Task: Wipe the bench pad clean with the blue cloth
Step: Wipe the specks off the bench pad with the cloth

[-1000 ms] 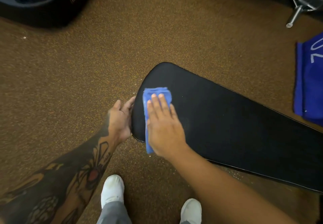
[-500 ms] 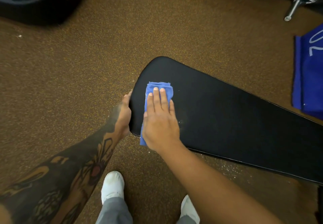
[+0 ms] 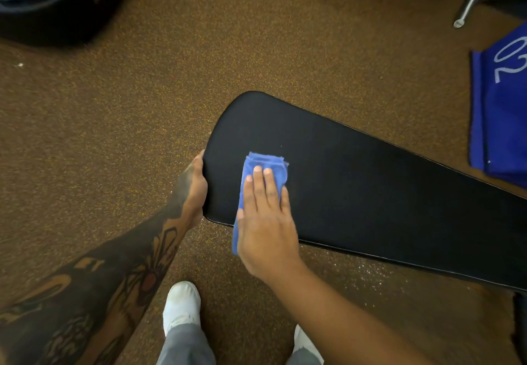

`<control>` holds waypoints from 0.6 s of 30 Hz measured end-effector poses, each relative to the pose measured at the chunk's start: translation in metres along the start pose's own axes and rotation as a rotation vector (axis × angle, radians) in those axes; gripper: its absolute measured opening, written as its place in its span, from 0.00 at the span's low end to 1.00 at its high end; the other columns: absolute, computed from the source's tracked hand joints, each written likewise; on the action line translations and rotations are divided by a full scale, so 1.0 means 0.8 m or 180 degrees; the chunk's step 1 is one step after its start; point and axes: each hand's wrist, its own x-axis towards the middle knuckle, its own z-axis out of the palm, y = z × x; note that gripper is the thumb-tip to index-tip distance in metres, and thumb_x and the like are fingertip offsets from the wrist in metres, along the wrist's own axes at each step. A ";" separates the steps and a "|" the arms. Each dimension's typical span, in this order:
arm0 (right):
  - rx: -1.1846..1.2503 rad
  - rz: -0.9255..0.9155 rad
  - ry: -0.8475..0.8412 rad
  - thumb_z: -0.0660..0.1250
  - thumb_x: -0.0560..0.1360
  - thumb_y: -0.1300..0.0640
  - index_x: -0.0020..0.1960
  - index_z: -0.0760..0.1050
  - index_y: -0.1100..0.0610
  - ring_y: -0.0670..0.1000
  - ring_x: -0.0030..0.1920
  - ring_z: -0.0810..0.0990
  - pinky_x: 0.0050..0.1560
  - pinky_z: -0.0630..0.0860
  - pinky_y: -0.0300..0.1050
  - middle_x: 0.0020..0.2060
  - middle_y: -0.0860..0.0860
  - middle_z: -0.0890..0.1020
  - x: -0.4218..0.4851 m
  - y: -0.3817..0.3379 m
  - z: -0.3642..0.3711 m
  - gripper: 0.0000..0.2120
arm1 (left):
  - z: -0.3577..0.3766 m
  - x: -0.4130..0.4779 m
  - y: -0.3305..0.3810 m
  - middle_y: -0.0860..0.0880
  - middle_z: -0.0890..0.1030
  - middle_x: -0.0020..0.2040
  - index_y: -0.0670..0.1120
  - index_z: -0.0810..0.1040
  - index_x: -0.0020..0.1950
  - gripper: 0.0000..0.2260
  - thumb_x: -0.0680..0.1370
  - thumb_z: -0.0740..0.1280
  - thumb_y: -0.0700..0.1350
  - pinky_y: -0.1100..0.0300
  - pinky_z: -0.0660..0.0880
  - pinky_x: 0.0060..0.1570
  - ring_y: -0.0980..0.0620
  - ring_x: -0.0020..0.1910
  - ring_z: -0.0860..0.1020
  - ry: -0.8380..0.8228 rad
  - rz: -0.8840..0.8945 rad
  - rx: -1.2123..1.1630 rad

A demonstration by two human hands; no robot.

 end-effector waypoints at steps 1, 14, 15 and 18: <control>-0.0036 -0.0113 -0.0035 0.47 0.82 0.51 0.79 0.53 0.61 0.57 0.80 0.47 0.77 0.52 0.57 0.80 0.58 0.53 -0.013 0.008 -0.001 0.28 | 0.002 -0.002 0.002 0.57 0.86 0.50 0.56 0.83 0.52 0.18 0.82 0.53 0.58 0.58 0.79 0.48 0.62 0.45 0.84 0.0075 0.0046 -0.0020; 0.0026 0.0281 0.0003 0.48 0.82 0.52 0.80 0.53 0.61 0.56 0.80 0.46 0.77 0.54 0.56 0.80 0.56 0.52 -0.016 0.044 -0.001 0.28 | 0.009 -0.008 0.010 0.62 0.85 0.37 0.57 0.81 0.46 0.18 0.85 0.53 0.52 0.63 0.77 0.35 0.66 0.34 0.81 0.0098 0.0051 0.0010; 0.0043 0.0490 0.0091 0.47 0.81 0.52 0.79 0.54 0.62 0.57 0.80 0.48 0.77 0.56 0.57 0.80 0.57 0.54 -0.003 0.048 -0.002 0.28 | 0.010 -0.009 0.011 0.61 0.86 0.39 0.58 0.81 0.46 0.18 0.85 0.53 0.52 0.61 0.77 0.37 0.66 0.34 0.82 0.0074 0.0052 0.0003; 0.0221 0.0839 0.0236 0.45 0.81 0.53 0.78 0.54 0.63 0.59 0.80 0.48 0.76 0.55 0.58 0.79 0.60 0.55 0.028 0.032 -0.001 0.28 | 0.009 -0.006 0.009 0.59 0.86 0.43 0.57 0.81 0.50 0.17 0.85 0.53 0.53 0.56 0.77 0.44 0.60 0.41 0.83 0.0095 0.0006 -0.0036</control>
